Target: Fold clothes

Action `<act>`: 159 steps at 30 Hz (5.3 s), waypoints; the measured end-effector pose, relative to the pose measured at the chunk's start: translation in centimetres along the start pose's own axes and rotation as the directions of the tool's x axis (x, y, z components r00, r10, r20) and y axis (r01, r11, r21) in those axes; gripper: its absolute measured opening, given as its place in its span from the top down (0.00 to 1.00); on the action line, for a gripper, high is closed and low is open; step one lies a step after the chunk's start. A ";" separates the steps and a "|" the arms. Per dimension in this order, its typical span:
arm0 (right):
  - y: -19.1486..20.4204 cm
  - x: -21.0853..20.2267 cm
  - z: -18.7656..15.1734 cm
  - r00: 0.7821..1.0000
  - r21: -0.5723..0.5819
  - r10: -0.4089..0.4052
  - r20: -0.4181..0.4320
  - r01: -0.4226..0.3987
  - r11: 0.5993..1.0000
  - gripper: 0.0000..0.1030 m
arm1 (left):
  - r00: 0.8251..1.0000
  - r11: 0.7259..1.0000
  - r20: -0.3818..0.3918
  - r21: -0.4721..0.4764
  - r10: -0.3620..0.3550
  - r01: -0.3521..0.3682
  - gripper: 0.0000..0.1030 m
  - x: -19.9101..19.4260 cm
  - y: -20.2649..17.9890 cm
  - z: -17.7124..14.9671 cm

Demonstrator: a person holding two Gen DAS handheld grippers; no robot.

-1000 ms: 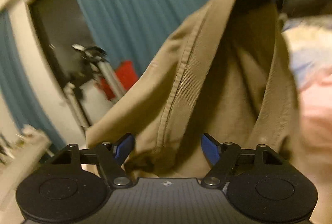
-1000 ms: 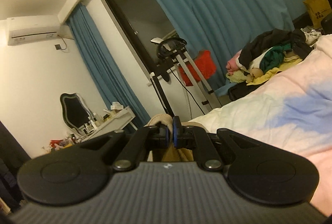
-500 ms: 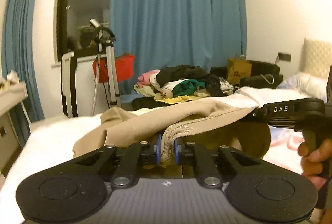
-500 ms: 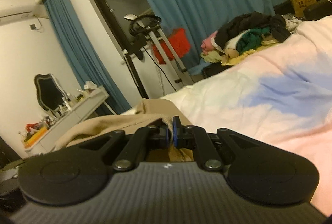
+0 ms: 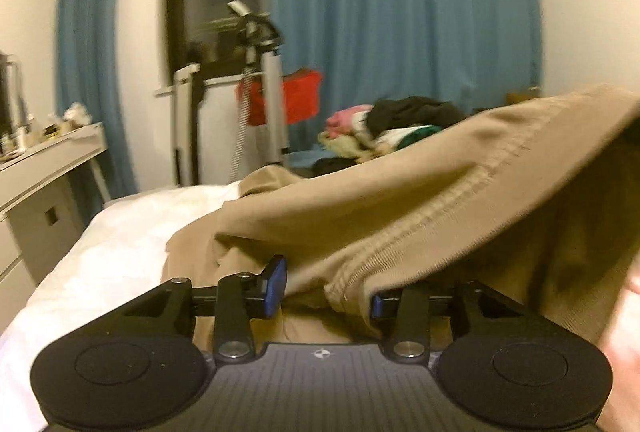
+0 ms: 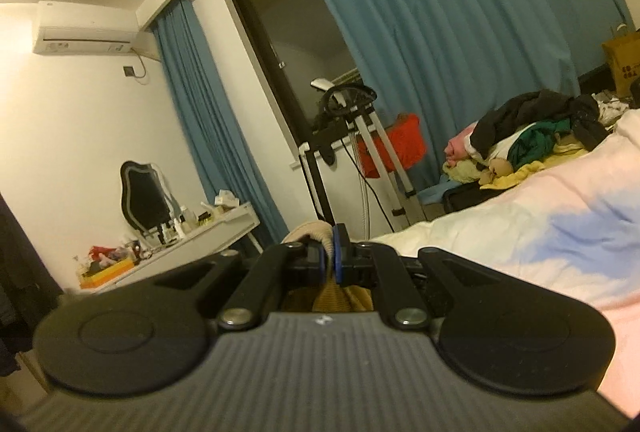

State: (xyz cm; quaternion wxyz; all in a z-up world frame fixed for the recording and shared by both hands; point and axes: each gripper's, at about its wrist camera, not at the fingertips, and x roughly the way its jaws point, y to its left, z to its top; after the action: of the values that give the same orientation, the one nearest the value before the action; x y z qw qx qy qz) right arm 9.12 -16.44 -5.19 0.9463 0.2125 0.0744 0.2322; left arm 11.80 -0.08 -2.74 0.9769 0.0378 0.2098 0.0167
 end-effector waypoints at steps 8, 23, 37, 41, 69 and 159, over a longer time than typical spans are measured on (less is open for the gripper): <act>-1.5 4.2 -3.3 0.935 -0.119 -0.227 -0.274 0.201 0.972 0.64 | 0.989 0.974 0.066 -0.192 0.134 -0.120 0.60 -1.5 4.4 1.8; 0.5 -0.6 -2.1 0.898 -0.127 -0.428 -0.104 0.414 0.901 0.40 | 0.980 0.939 0.105 -0.321 0.167 -0.126 0.58 -11.5 11.0 2.6; 17.9 -8.0 24.4 0.901 -0.315 -0.164 0.402 0.304 0.899 0.40 | 0.810 0.947 0.557 -0.320 0.182 0.007 0.37 -31.1 16.0 27.7; 21.7 -12.1 30.7 0.888 -0.362 -0.071 0.455 0.257 0.896 0.40 | 0.792 0.962 0.599 -0.267 0.118 0.059 0.37 -35.6 16.1 33.1; -10.9 26.9 18.7 0.891 -0.261 -0.454 -0.015 0.435 0.862 0.40 | 0.999 0.968 0.010 -0.248 0.051 -0.047 0.34 29.3 6.8 23.0; -11.9 11.5 -2.6 0.887 -0.003 -0.364 -0.283 0.378 0.926 0.40 | 0.916 0.863 -0.372 -0.403 0.149 -0.304 0.51 23.7 23.4 6.2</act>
State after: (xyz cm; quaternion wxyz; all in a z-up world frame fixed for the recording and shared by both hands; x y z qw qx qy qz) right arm 23.46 -19.59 -13.23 0.9472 0.1843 0.2521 0.0727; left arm 35.54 23.98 -4.94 0.9007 -0.1693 0.3536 0.1875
